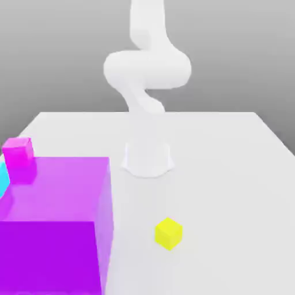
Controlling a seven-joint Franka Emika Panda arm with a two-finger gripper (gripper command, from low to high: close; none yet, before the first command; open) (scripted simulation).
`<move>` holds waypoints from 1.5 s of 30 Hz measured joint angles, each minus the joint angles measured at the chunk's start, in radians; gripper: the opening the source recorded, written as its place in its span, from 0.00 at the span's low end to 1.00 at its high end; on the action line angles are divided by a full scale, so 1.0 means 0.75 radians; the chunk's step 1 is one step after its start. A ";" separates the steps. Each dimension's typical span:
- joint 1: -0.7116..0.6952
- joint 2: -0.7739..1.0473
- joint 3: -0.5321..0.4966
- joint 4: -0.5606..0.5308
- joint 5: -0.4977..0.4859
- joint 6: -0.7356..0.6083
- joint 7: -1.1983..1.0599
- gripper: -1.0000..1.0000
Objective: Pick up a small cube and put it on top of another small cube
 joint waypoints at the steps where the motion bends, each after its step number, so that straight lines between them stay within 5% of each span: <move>1: -0.042 0.047 -0.015 -0.013 -0.007 0.003 0.046 0.50; 19: -0.800 0.868 -0.328 -0.343 -0.304 0.117 1.100 0.50; 41: -0.785 1.041 -0.318 -0.599 0.042 0.661 2.360 0.50; 45: -0.812 1.148 -0.275 -0.616 0.159 0.798 2.376 0.50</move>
